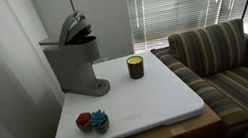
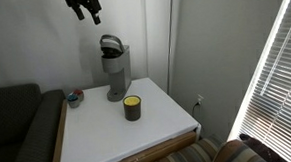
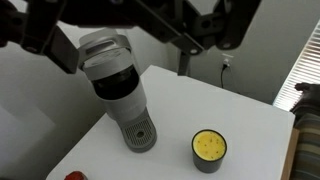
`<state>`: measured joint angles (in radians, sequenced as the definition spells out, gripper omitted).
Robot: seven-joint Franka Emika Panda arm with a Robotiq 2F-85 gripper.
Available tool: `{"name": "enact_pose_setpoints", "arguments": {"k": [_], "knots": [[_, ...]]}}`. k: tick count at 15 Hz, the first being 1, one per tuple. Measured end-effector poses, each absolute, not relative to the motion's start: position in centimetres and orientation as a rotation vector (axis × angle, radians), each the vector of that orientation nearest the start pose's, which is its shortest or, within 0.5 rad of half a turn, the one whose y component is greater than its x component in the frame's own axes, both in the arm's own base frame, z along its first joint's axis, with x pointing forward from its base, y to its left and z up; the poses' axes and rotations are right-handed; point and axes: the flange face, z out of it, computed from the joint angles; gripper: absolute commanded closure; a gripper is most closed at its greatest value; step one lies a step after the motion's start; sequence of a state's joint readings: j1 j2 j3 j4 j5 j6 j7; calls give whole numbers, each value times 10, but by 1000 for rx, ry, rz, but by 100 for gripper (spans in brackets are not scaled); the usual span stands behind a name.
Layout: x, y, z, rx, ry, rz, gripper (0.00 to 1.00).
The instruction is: Close the water reservoir lid on the Keurig machine
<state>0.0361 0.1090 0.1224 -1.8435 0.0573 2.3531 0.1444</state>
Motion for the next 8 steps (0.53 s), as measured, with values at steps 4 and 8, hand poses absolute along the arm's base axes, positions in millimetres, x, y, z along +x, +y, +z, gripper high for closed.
{"name": "enact_pose_setpoints", "arguments": {"k": [4, 8], "knots": [[664, 117, 485, -2954, -204, -490, 0], [664, 118, 489, -2953, -198, -500, 0]]}}
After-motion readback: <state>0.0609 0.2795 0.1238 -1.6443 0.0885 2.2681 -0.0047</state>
